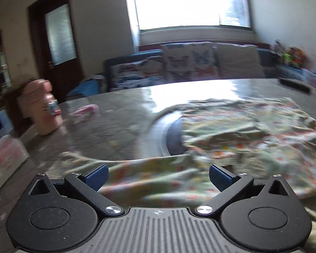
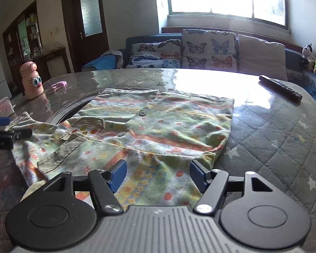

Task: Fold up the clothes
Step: 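Grasp the other sleeve with the left gripper and fold it across the front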

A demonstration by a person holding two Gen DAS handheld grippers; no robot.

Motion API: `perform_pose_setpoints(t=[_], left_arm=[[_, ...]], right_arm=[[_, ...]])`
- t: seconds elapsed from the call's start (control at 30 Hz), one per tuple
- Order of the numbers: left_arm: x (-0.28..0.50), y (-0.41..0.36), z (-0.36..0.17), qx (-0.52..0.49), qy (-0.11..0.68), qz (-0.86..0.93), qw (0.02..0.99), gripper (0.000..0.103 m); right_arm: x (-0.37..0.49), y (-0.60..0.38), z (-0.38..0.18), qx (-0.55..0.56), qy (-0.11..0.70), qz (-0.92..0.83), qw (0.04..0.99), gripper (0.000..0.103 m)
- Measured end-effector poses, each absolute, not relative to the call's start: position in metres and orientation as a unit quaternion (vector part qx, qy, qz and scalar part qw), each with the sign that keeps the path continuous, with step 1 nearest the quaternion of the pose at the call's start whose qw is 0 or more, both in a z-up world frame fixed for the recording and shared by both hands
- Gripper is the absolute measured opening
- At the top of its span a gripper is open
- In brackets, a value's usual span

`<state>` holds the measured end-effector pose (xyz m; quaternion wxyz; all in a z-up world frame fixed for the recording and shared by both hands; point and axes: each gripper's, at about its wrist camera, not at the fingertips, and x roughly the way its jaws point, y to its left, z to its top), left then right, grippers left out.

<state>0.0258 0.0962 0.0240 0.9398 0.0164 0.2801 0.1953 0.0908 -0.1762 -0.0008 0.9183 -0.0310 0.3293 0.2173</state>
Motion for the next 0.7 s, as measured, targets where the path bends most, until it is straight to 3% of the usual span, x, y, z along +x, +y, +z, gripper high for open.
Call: perform_pose_setpoints(t=[0.23, 0.43, 0.6, 0.67, 0.7], left_arm=[[0.005, 0.176, 0.023, -0.047, 0.279, 0.325, 0.902, 0.101], [-0.003, 0.226, 0.017, -0.122, 0.292, 0.368, 0.874, 0.081], [-0.001, 0.243, 0.012, -0.161, 0.306, 0.365, 0.864, 0.055], [0.0, 0.243, 0.011, -0.162, 0.306, 0.364, 0.865, 0.054], [0.0, 0.243, 0.011, -0.16, 0.305, 0.363, 0.866, 0.048]], right_arm=[[0.082, -0.172, 0.001, -0.033, 0.33, 0.226, 0.916, 0.068], [0.077, -0.168, 0.001, -0.033, 0.332, 0.23, 0.914, 0.068], [0.076, -0.165, 0.003, -0.034, 0.331, 0.233, 0.914, 0.068], [0.075, -0.164, 0.004, -0.032, 0.33, 0.233, 0.914, 0.068], [0.075, -0.164, 0.004, -0.032, 0.33, 0.233, 0.914, 0.068]])
